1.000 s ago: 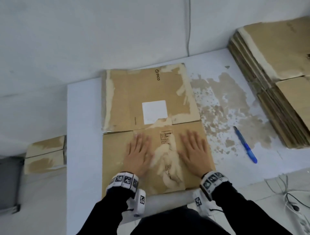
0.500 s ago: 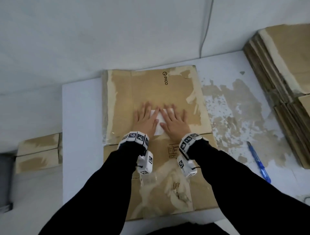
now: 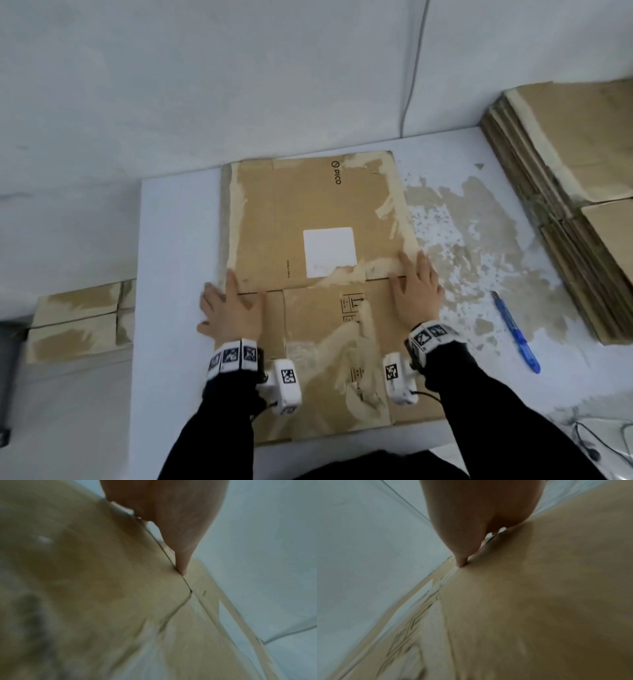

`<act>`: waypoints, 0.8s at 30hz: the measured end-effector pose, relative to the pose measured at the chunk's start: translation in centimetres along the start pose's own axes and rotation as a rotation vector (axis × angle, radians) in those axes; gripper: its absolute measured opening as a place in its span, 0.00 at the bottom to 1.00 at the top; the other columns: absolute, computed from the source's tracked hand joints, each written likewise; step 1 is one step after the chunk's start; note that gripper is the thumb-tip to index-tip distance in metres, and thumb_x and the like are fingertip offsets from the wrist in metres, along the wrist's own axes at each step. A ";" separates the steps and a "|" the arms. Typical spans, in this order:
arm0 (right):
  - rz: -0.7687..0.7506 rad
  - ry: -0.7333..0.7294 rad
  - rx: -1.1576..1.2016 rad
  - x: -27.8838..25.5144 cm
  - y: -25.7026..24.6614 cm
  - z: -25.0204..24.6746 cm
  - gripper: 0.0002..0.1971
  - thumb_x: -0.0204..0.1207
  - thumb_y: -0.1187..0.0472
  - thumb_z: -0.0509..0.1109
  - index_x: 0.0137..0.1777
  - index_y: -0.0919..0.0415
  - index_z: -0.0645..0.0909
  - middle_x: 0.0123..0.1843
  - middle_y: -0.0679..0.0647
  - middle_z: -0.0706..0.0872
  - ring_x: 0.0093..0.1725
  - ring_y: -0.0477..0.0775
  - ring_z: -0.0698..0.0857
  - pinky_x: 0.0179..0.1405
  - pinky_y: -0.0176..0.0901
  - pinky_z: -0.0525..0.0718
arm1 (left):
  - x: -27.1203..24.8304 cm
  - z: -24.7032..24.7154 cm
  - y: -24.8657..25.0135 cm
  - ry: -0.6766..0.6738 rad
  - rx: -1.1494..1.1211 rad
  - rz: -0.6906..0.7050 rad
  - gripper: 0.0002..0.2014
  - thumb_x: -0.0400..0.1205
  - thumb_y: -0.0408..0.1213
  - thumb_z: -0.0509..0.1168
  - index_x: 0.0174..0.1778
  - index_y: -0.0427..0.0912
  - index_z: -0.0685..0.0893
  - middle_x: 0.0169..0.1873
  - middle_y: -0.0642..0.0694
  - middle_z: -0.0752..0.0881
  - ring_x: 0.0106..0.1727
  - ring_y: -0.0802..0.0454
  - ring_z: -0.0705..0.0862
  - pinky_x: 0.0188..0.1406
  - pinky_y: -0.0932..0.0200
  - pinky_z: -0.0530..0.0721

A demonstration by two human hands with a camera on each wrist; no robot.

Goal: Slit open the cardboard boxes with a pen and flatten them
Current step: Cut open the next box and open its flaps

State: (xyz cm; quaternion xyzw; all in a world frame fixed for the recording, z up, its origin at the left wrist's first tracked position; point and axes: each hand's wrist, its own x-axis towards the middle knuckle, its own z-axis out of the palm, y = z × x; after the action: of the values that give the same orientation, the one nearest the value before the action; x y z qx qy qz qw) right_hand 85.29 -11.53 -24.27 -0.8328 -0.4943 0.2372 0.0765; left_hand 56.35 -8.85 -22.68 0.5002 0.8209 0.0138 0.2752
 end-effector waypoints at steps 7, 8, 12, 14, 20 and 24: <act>0.242 0.037 0.349 0.1 1.8 -3.3 0.20 0.86 0.56 0.56 0.69 0.71 0.68 0.62 0.72 0.79 0.60 0.70 0.79 0.49 0.49 0.73 | -0.8 -0.8 -2.4 0.070 -0.492 -0.177 0.24 0.84 0.49 0.61 0.61 0.28 0.76 0.60 0.30 0.81 0.62 0.34 0.79 0.57 0.50 0.73; 0.190 0.023 0.292 -0.2 2.0 -3.5 0.18 0.86 0.57 0.54 0.69 0.70 0.67 0.58 0.73 0.81 0.56 0.70 0.81 0.46 0.50 0.73 | -1.2 -0.9 -2.4 0.097 -0.477 -0.124 0.21 0.85 0.48 0.59 0.56 0.28 0.77 0.55 0.31 0.82 0.59 0.34 0.79 0.52 0.51 0.72; 0.016 0.118 0.211 -1.7 2.8 -4.6 0.17 0.86 0.60 0.53 0.70 0.68 0.67 0.46 0.68 0.84 0.48 0.68 0.83 0.38 0.46 0.71 | -4.1 -0.9 -0.5 0.299 -0.496 -0.009 0.16 0.86 0.44 0.59 0.39 0.35 0.70 0.37 0.38 0.76 0.43 0.39 0.78 0.39 0.55 0.67; -0.019 0.183 0.242 -2.0 3.8 -6.7 0.17 0.86 0.60 0.54 0.71 0.68 0.68 0.50 0.68 0.85 0.51 0.68 0.83 0.40 0.45 0.70 | -5.2 -0.9 0.5 0.320 -0.566 0.026 0.16 0.85 0.44 0.60 0.38 0.36 0.70 0.35 0.38 0.76 0.42 0.39 0.78 0.39 0.54 0.68; -0.130 0.376 0.254 0.1 10.3 -16.9 0.16 0.85 0.59 0.56 0.67 0.68 0.72 0.51 0.70 0.84 0.52 0.70 0.82 0.41 0.49 0.72 | -10.3 -1.1 9.4 0.299 -0.758 0.232 0.18 0.86 0.42 0.60 0.31 0.42 0.65 0.27 0.46 0.69 0.30 0.50 0.68 0.29 0.59 0.65; -0.135 0.437 0.327 3.8 17.5 -24.0 0.18 0.85 0.58 0.57 0.68 0.69 0.74 0.57 0.70 0.84 0.58 0.69 0.81 0.53 0.51 0.75 | -14.0 1.0 18.9 0.227 -0.849 0.330 0.18 0.87 0.41 0.58 0.31 0.45 0.64 0.29 0.49 0.67 0.30 0.54 0.67 0.29 0.65 0.65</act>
State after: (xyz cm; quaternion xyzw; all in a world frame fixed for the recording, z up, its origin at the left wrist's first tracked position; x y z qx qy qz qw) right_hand 111.89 -14.46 -10.75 -0.8060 -0.4755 0.1230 0.3304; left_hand 77.06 -11.32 -11.80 0.4627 0.6771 0.4463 0.3582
